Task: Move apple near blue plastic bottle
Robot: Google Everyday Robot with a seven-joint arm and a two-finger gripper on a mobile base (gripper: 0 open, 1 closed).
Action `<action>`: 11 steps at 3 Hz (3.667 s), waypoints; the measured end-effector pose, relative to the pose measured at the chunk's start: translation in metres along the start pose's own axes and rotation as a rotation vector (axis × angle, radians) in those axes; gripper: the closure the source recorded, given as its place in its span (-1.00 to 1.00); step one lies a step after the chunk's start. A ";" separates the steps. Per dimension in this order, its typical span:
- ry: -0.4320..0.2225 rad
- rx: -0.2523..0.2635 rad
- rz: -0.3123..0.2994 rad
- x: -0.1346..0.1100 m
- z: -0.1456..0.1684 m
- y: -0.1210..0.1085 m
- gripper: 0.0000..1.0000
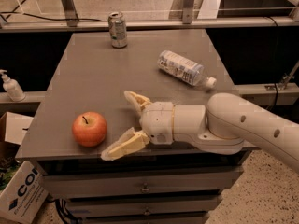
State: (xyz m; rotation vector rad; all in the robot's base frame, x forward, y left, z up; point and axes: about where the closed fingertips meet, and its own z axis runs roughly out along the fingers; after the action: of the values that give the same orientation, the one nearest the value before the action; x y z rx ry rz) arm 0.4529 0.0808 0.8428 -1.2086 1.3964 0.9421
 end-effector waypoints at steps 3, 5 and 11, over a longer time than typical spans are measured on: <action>-0.064 -0.072 0.046 -0.019 0.042 0.040 -0.63; -0.067 -0.063 0.072 -0.016 0.043 0.049 0.28; 0.128 0.354 0.058 -0.013 -0.143 -0.065 1.00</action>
Offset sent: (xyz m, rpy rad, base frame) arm -0.0366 0.0550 0.0068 0.0819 0.0610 0.0706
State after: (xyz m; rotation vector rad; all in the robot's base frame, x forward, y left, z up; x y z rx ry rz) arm 0.4877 -0.0666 0.8844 -0.9774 1.6281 0.6301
